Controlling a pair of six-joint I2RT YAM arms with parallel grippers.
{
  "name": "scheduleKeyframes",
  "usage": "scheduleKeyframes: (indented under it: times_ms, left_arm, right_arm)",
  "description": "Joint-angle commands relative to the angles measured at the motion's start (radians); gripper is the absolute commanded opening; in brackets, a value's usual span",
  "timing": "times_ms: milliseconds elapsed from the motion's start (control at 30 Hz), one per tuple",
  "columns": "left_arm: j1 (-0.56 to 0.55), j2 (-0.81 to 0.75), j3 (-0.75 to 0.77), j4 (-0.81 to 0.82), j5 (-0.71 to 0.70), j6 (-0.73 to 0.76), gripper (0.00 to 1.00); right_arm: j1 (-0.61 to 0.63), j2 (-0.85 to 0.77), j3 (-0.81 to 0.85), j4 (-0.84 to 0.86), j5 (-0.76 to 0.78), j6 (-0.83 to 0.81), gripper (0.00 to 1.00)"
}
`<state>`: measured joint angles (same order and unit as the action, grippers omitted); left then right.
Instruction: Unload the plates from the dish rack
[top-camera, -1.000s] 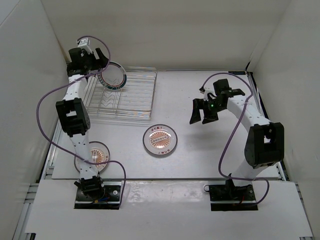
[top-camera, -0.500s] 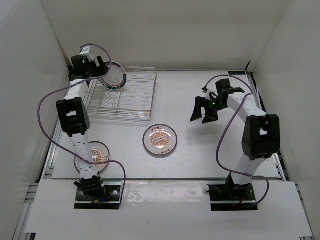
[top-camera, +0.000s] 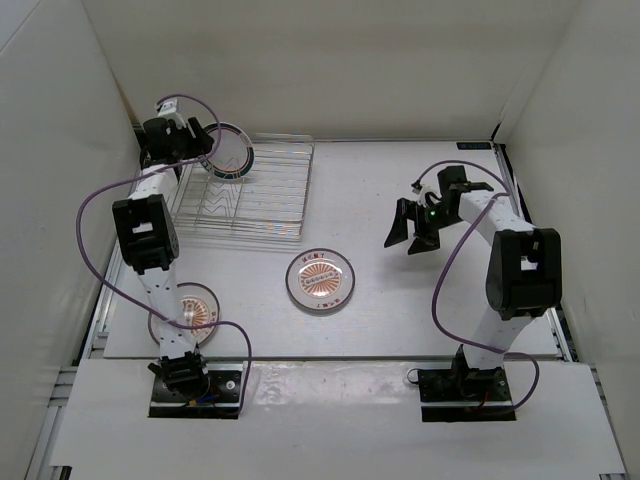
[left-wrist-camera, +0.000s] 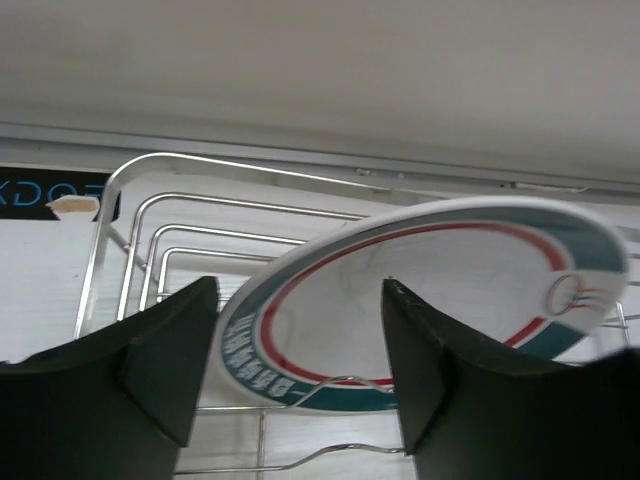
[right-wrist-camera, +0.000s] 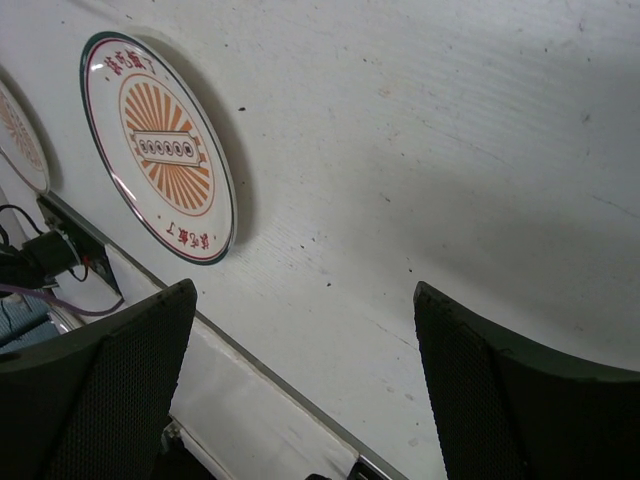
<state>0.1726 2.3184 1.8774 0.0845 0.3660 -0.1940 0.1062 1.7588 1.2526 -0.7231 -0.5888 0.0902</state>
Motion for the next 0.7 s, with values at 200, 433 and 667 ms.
scheduleKeyframes:
  times_ms: [200, 433, 667]
  left_arm:
    - [0.015, -0.096, -0.075, 0.093, 0.047, -0.097, 0.59]
    - [0.037, -0.143, -0.133, 0.143, 0.099, -0.142, 0.41]
    - [0.056, -0.177, -0.185, 0.222, 0.160, -0.195, 0.20]
  right_arm:
    - [-0.025, -0.018, -0.019, 0.008, 0.000, -0.012, 0.90]
    - [-0.040, 0.030, 0.014, 0.001, -0.002, -0.014, 0.90]
    - [-0.049, 0.045, 0.016, 0.008, -0.017, 0.005, 0.90]
